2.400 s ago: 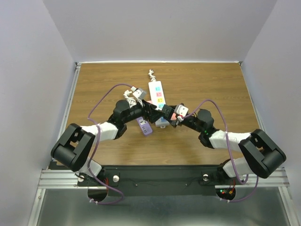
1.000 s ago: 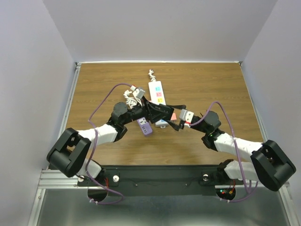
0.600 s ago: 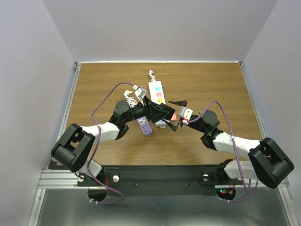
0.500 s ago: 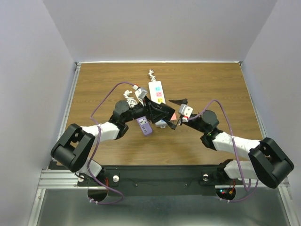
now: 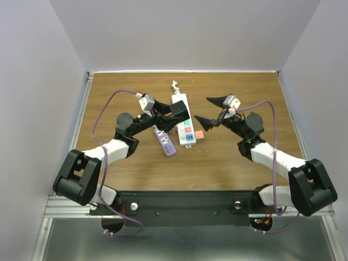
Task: Insert the plug
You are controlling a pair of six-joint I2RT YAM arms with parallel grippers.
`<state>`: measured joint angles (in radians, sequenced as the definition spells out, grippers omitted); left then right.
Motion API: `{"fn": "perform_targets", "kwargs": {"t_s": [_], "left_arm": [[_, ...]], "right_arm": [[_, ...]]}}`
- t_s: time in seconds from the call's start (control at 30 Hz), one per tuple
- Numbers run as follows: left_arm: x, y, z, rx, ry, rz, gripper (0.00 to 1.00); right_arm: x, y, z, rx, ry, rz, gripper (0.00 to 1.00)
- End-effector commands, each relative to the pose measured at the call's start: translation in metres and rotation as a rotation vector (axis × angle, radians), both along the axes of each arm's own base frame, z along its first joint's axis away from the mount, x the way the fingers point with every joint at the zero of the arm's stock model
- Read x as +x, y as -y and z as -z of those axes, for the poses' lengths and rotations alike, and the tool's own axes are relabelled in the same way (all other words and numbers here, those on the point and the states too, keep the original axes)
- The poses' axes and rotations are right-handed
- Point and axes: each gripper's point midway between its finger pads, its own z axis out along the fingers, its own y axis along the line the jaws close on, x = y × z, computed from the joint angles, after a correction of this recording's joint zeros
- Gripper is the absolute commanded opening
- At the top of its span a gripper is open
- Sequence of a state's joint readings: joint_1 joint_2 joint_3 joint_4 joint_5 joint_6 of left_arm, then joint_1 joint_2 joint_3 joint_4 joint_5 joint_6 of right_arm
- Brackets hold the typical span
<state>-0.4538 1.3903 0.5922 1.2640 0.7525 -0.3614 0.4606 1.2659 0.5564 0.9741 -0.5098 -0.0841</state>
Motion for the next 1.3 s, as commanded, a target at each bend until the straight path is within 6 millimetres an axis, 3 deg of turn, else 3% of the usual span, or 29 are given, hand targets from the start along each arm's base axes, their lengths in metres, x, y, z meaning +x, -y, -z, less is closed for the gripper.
{"fn": "perform_targets", "kwargs": {"t_s": [0.0, 0.23, 0.37, 0.47, 0.87, 1.27], "left_arm": [[-0.009, -0.008, -0.044, -0.047, 0.214, 0.051, 0.0], [-0.033, -0.008, -0.068, -0.05, 0.358, 0.143, 0.0], [-0.054, -0.012, -0.06, -0.016, 0.421, 0.206, 0.0], [-0.059, -0.014, -0.052, 0.011, 0.439, 0.224, 0.0], [-0.087, -0.015, -0.042, -0.018, 0.513, 0.355, 0.0], [-0.084, -0.012, -0.055, -0.073, 0.522, 0.38, 0.0]], "right_arm": [[0.001, 0.012, -0.051, 0.119, 0.053, -0.088, 1.0], [-0.02, 0.004, -0.047, 0.06, 0.099, -0.268, 1.0], [-0.044, -0.005, -0.031, -0.037, 0.113, -0.449, 1.0], [-0.056, -0.01, -0.022, -0.089, 0.111, -0.556, 0.98], [-0.05, -0.014, -0.02, -0.046, 0.069, -0.572, 0.98], [-0.043, -0.019, -0.014, 0.0, -0.03, -0.572, 0.98]]}}
